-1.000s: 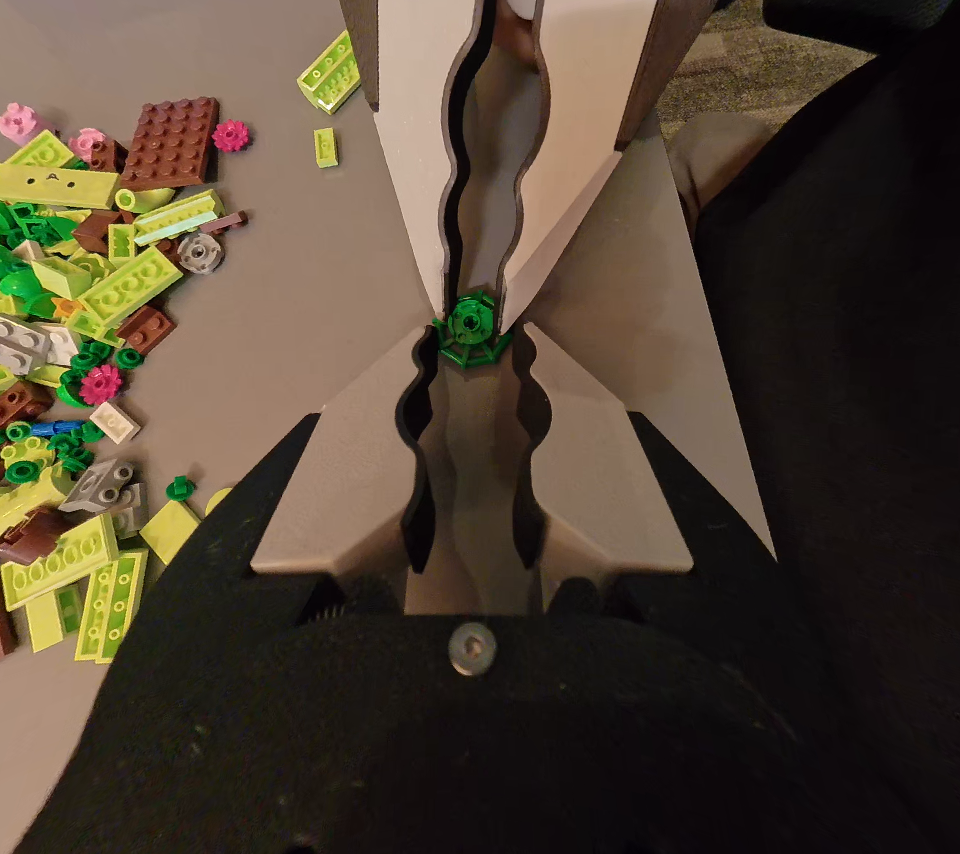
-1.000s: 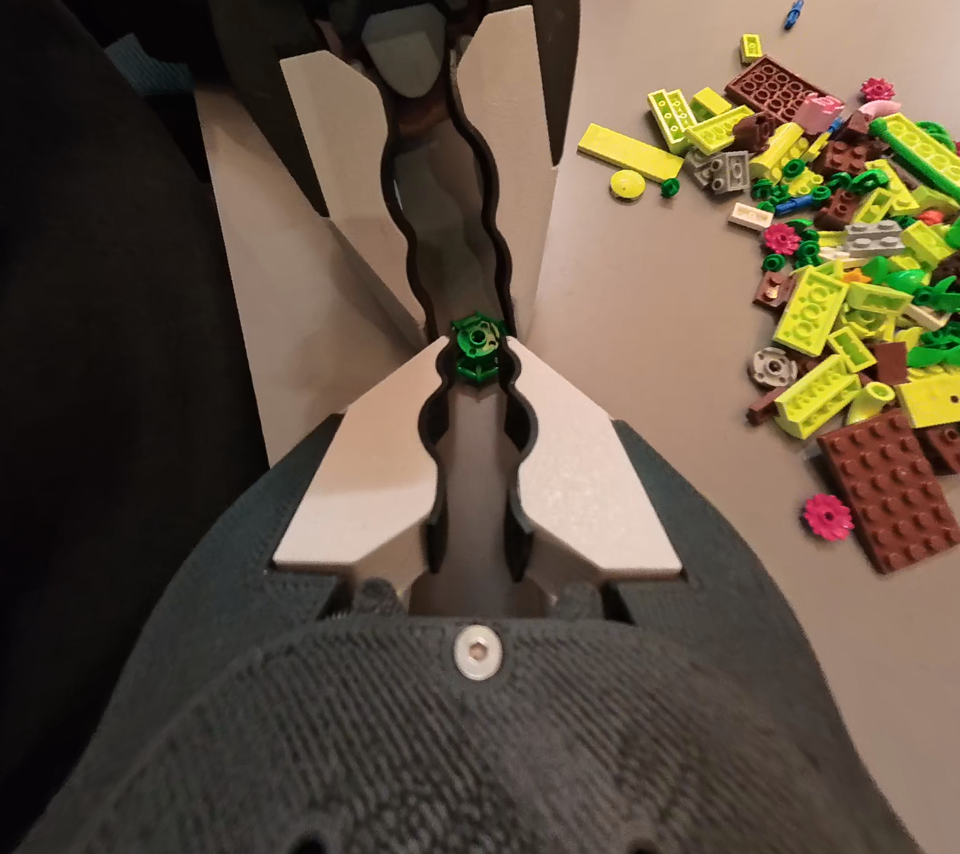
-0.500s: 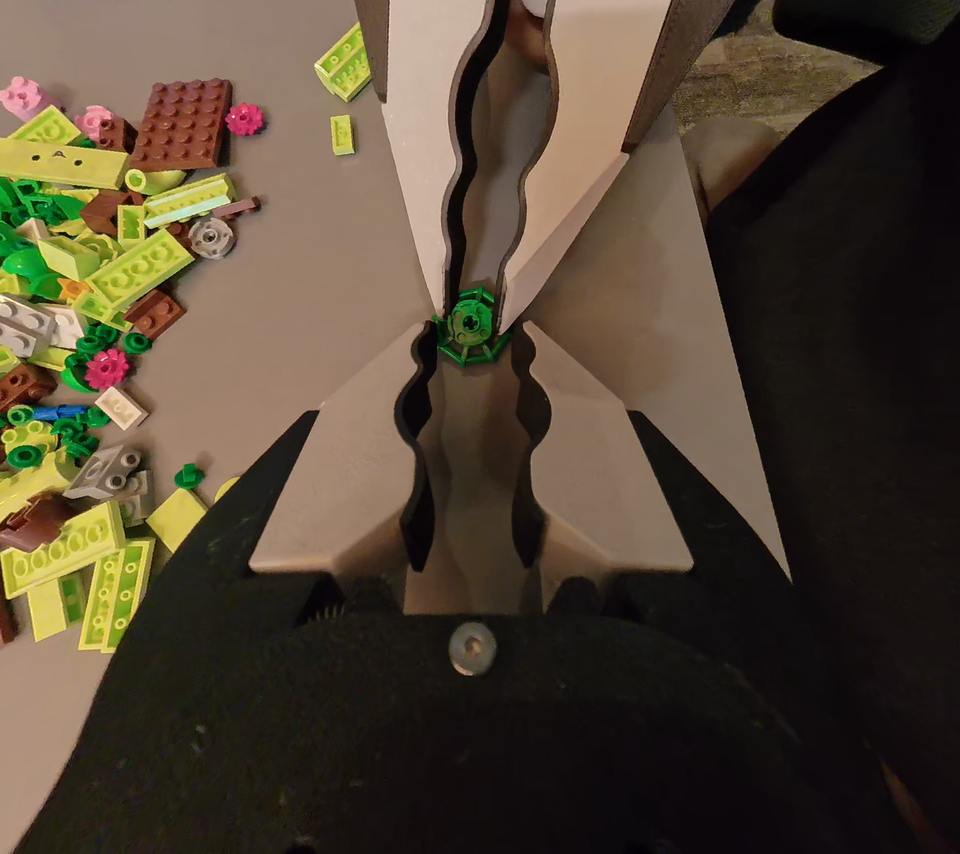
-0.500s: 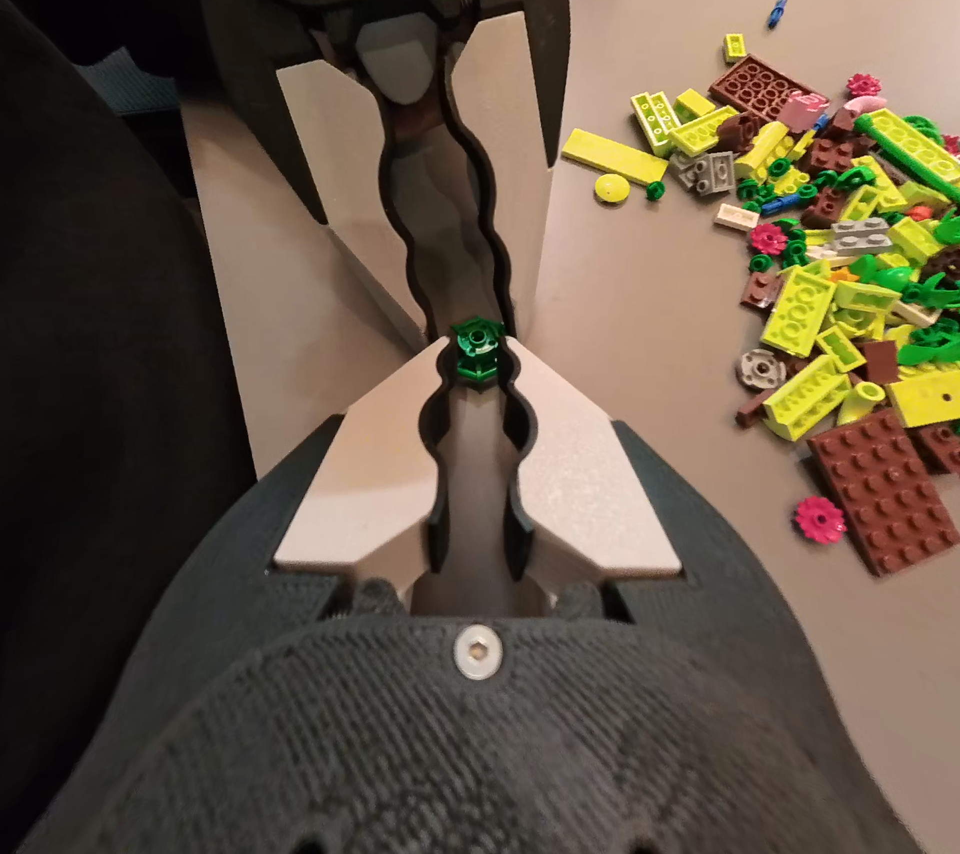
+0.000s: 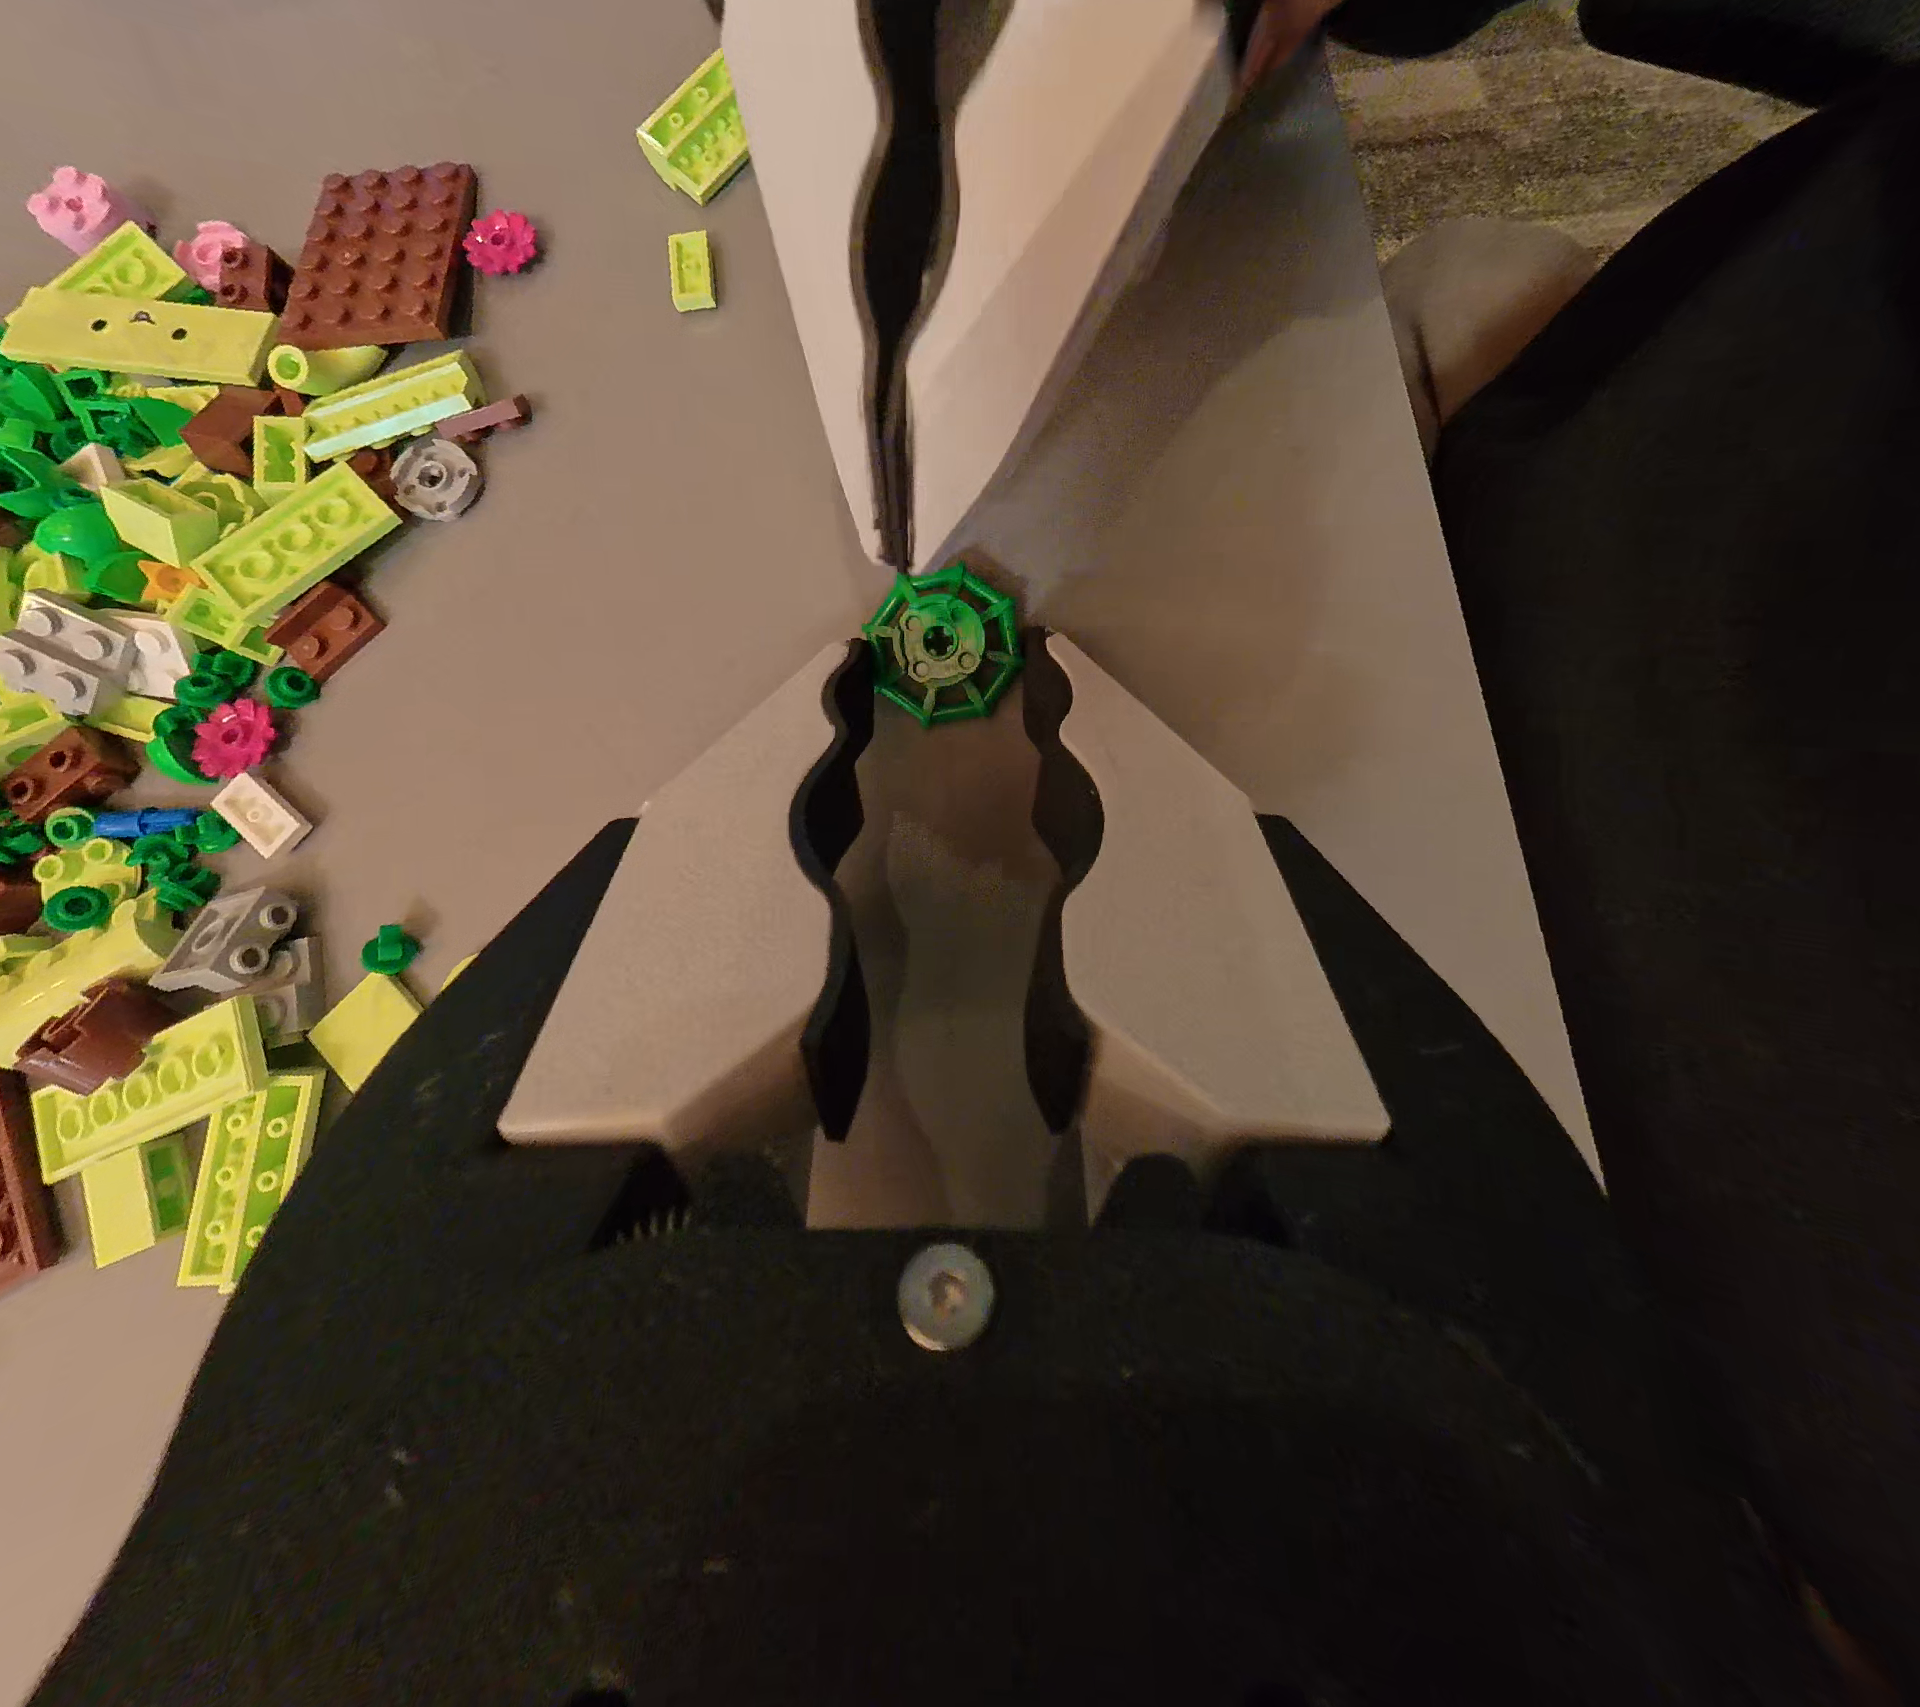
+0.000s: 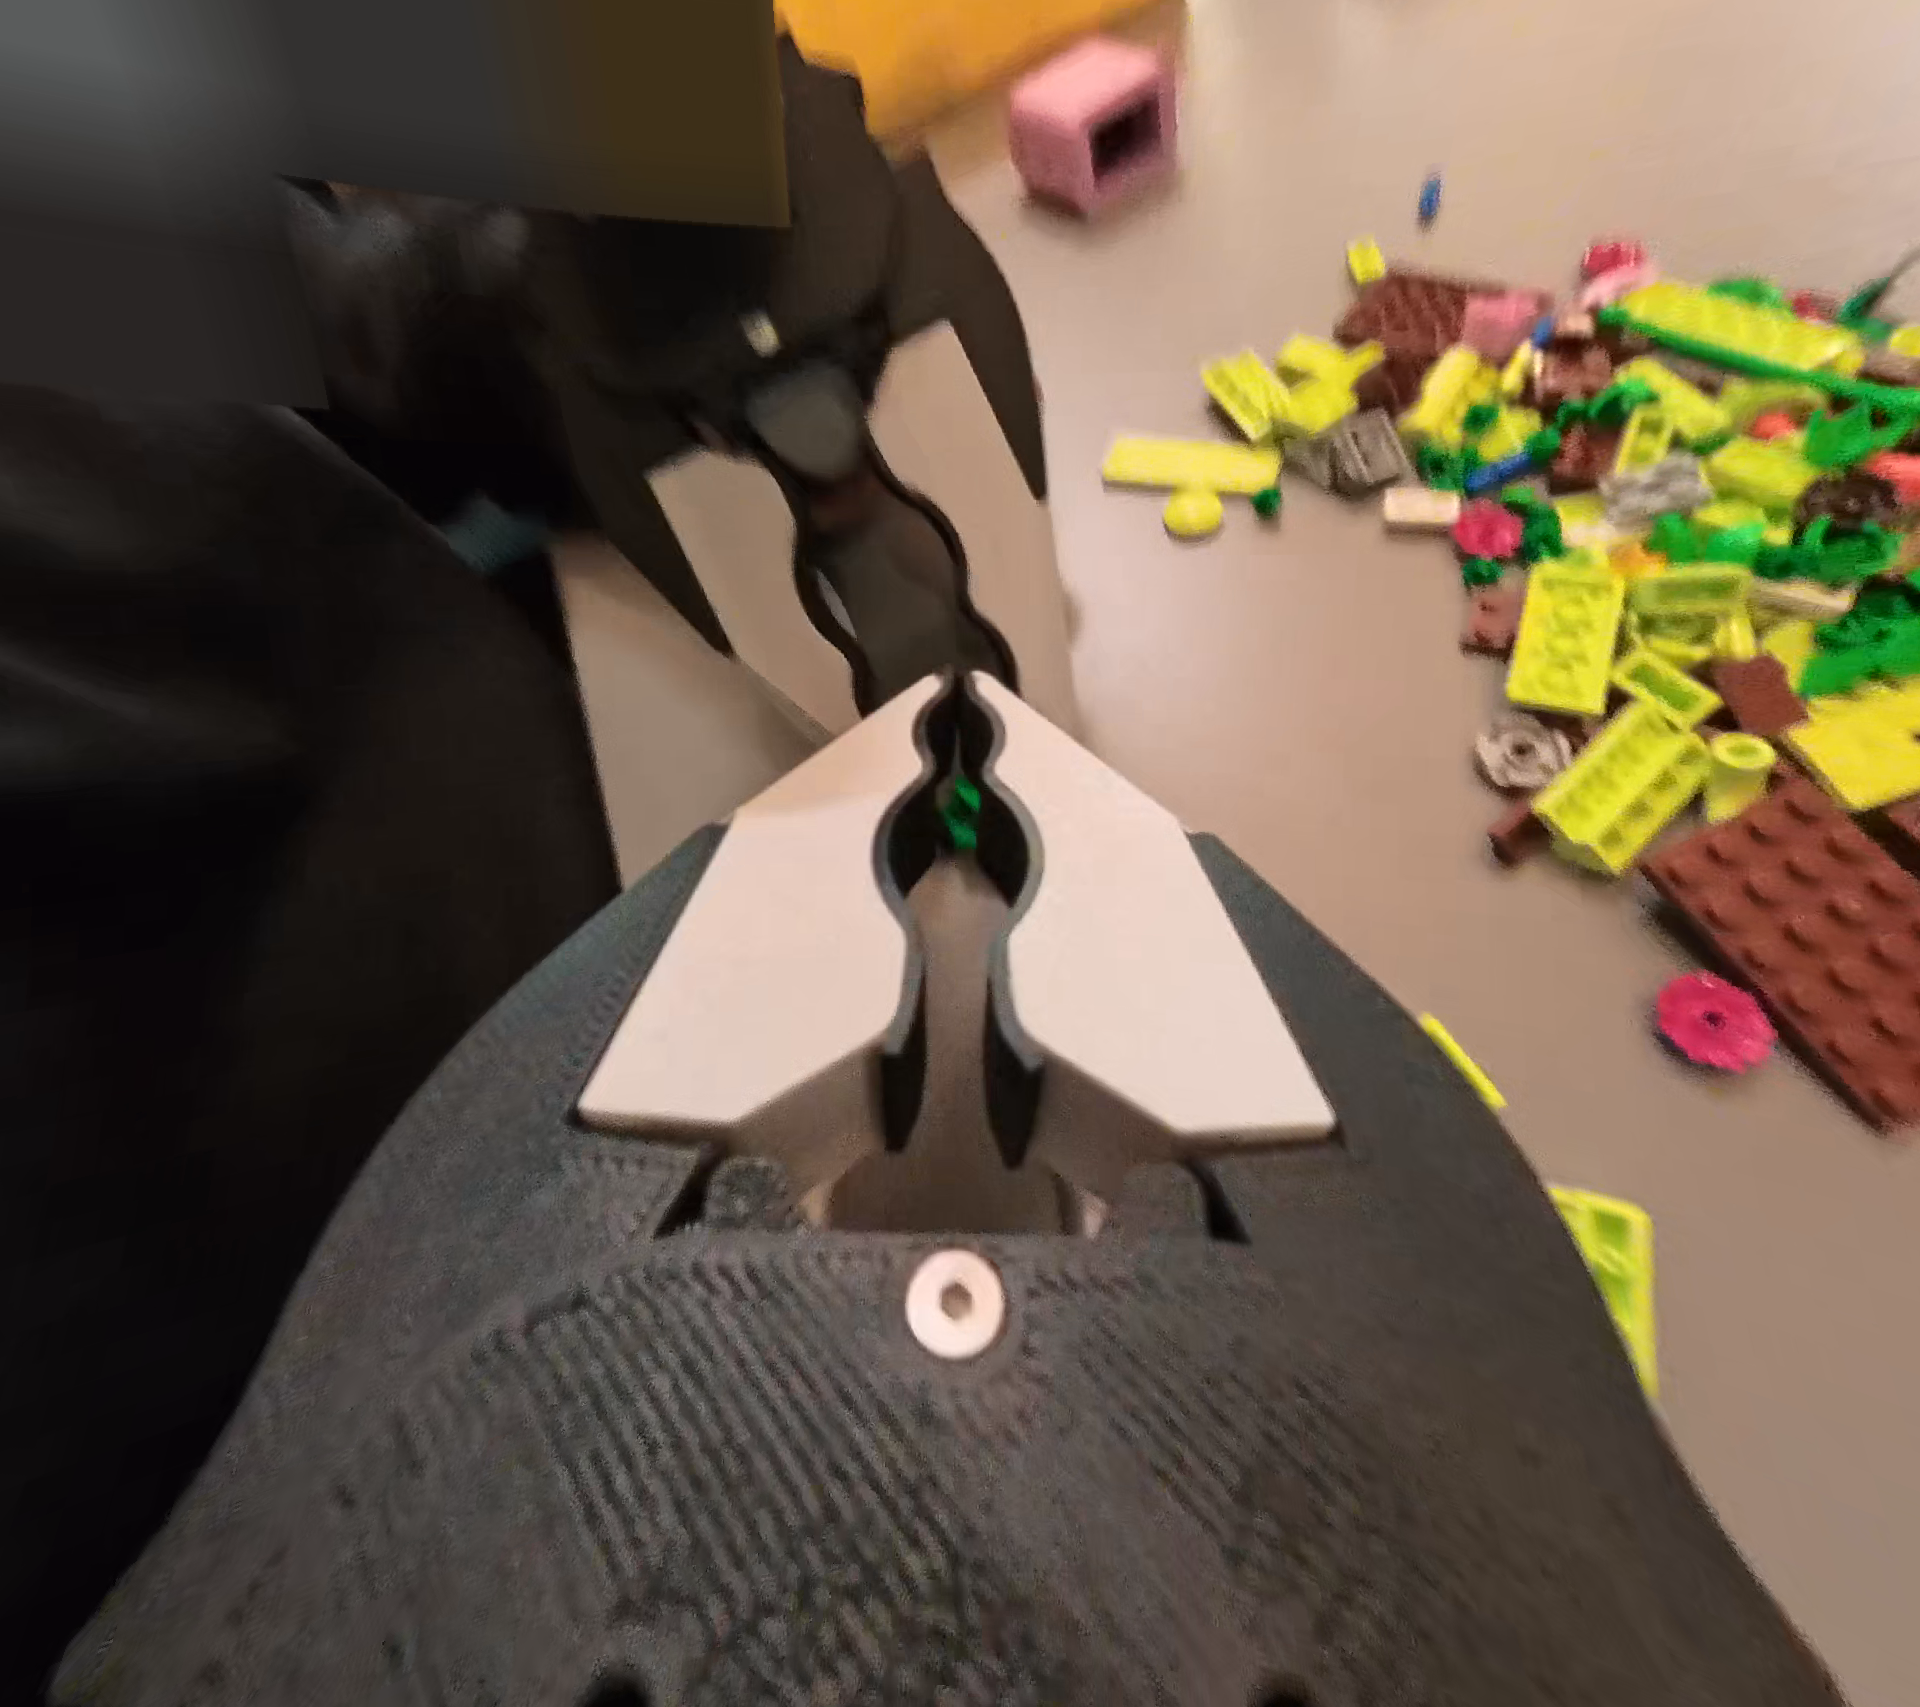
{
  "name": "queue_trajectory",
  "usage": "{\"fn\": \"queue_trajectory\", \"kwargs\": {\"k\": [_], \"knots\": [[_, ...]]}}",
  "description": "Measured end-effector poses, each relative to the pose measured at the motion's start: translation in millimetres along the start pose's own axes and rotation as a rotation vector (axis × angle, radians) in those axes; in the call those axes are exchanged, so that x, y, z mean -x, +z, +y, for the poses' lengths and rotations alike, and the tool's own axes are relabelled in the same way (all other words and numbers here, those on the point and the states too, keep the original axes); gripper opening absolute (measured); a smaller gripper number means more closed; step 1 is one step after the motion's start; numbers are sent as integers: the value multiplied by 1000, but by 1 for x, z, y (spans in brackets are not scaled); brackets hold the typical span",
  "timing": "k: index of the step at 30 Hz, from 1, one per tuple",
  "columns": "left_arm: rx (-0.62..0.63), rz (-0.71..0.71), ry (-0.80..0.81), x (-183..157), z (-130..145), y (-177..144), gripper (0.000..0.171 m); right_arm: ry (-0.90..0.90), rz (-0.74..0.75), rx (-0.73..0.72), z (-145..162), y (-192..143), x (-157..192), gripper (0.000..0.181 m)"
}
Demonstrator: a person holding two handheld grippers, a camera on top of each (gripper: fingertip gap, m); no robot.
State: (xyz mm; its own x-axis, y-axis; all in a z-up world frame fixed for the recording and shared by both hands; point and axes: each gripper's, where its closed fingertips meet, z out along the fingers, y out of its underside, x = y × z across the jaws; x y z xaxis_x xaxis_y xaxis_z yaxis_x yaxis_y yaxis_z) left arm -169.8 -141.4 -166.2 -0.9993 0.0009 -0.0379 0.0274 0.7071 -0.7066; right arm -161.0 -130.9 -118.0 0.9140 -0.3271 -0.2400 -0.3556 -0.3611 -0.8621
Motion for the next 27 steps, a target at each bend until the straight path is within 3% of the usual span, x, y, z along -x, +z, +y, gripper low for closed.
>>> {"fn": "queue_trajectory", "kwargs": {"k": [3, 6, 10, 18, 23, 27], "knots": [[0, -4, 3, 0, 0, 0, 30, -147, 120, 155, 30, 4, -10, 7], [0, 8, -7, 0, 0, 0, 30, -172, 128, 106, 21, 4, -6, 10], [0, 1, -1, 0, 0, 0, 30, -142, 98, 147, 26, 9, -6, 19], [-4, 8, 3, -1, 0, -1, 30, -102, 46, 182, 28, 15, -6, 18], [-2, 25, -12, -1, 0, -1, 47, -106, 14, 220, 32, 18, -5, 23], [-5, 31, -6, -1, -4, 3, 43, -137, 38, 208, 31, 17, -7, 20]]}}
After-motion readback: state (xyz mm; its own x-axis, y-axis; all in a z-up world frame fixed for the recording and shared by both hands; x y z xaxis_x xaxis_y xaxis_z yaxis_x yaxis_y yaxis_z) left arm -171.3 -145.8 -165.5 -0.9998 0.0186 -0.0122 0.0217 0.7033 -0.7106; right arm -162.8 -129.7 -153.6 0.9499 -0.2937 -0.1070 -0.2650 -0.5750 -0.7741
